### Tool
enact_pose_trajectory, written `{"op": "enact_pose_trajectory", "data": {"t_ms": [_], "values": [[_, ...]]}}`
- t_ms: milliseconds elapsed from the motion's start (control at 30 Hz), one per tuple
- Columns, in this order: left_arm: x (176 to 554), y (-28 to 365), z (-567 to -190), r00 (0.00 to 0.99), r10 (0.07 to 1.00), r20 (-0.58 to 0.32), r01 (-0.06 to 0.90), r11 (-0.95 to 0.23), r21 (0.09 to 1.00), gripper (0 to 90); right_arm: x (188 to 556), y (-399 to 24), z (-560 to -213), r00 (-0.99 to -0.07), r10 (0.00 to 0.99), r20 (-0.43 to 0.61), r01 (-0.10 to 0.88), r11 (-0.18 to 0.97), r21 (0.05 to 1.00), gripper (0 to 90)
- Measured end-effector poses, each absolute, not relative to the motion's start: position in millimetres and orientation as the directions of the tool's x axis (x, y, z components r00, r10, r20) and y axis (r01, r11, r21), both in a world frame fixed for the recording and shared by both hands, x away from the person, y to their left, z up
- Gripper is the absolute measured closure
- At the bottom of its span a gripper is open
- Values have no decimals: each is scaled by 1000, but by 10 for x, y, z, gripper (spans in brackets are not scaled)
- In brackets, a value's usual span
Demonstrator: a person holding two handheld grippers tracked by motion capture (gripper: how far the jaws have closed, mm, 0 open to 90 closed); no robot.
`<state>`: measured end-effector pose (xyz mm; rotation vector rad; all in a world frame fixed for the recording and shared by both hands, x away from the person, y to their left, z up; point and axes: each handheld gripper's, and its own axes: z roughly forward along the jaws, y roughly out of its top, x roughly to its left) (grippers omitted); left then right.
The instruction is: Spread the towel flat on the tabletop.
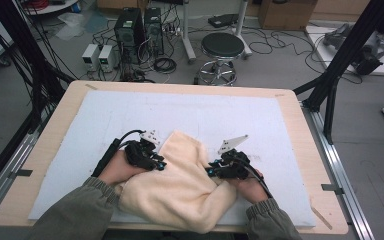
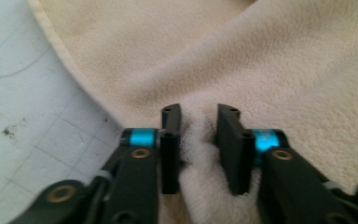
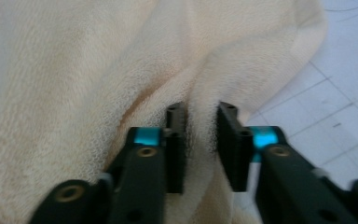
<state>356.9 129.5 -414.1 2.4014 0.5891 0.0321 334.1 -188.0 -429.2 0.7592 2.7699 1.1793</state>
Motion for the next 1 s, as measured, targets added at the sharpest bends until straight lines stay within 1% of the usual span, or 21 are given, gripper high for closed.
{"op": "enact_pose_trajectory", "data": {"t_ms": [33, 67, 133, 200, 267, 333, 367, 433, 467, 500, 533, 567, 600, 633, 700, 800, 833, 867, 967, 1000], "values": [[3555, 1298, -4131, 898, 423, -120, 403, -682, 610, 774, 3346, -1871, -4282, -881, 450, 144, 416, 595, 688, 810], [3543, 1302, -4114, 900, 424, -104, 393, -685, 613, 795, 3344, -1873, -4250, -882, 450, 136, 411, 596, 690, 819], [3503, 1318, -4059, 898, 435, -69, 378, -681, 627, 815, 3331, -1876, -4151, -881, 460, 112, 395, 584, 709, 825], [3451, 1344, -3992, 895, 445, -33, 358, -672, 648, 820, 3316, -1888, -4014, -876, 477, 73, 373, 571, 731, 831], [3381, 1392, -3911, 886, 464, 2, 343, -657, 672, 824, 3318, -1890, -3859, -868, 496, 9, 335, 573, 748, 832], [3298, 1486, -3832, 876, 481, 10, 336, -627, 703, 824, 3335, -1895, -3700, -856, 516, -36, 307, 564, 767, 832], [3258, 1548, -3800, 872, 489, 16, 333, -617, 713, 825, 3359, -1893, -3562, -836, 544, -78, 280, 543, 792, 830], [3184, 1677, -3772, 862, 507, 4, 346, -594, 726, 825, 3381, -1887, -3515, -832, 549, -83, 270, 530, 804, 818], [3154, 1739, -3780, 855, 518, -10, 359, -580, 731, 825, 3425, -1841, -3514, -833, 548, -79, 265, 520, 812, 759], [3129, 1796, -3800, 851, 525, -26, 376, -573, 728, 825, 3425, -1841, -3514, -833, 548, -79, 265, 520, 812, 759], [3109, 1845, -3830, 849, 527, -37, 387, -572, 723, 825, 3457, -1797, -3562, -843, 534, -64, 277, 534, 798, 684], [3091, 1888, -3858, 849, 527, -44, 398, -582, 709, 824, 3483, -1736, -3666, -849, 523, -73, 296, 586, 754, 597], [3079, 1922, -3890, 848, 526, -66, 412, -574, 708, 824, 3483, -1736, -3666, -849, 523, -73, 296, 586, 754, 597], [3079, 1955, -3916, 848, 523, -86, 422, -567, 707, 823, 3491, -1748, -3701, -850, 522, -71, 301, 592, 748, 570], [3101, 1986, -3935, 845, 523, -116, 436, -546, 716, 808, 3506, -1804, -3725, -844, 536, -24, 343, 573, 744, 506], [3180, 1999, -3901, 836, 534, -126, 438, -511, 740, 736, 3470, -1939, -3724, -843, 537, -36, 332, 573, 750, 499], [3206, 1997, -3890, 830, 543, -128, 440, -497, 748, 687, 3426, -2047, -3747, -842, 538, -29, 341, 574, 745, 483], [3237, 1993, -3880, 824, 553, -123, 440, -488, 754, 687, 3426, -2047, -3747, -842, 538, -29, 341, 574, 745, 483], [3341, 1982, -3877, 804, 589, -89, 429, -468, 773, 620, 3285, -2224, -3798, -842, 540, -24, 341, 566, 751, 482], [3385, 1982, -3890, 796, 599, -83, 429, -462, 776, 615, 3256, -2244, -3802, -844, 536, -30, 334, 567, 753, 482]]}}
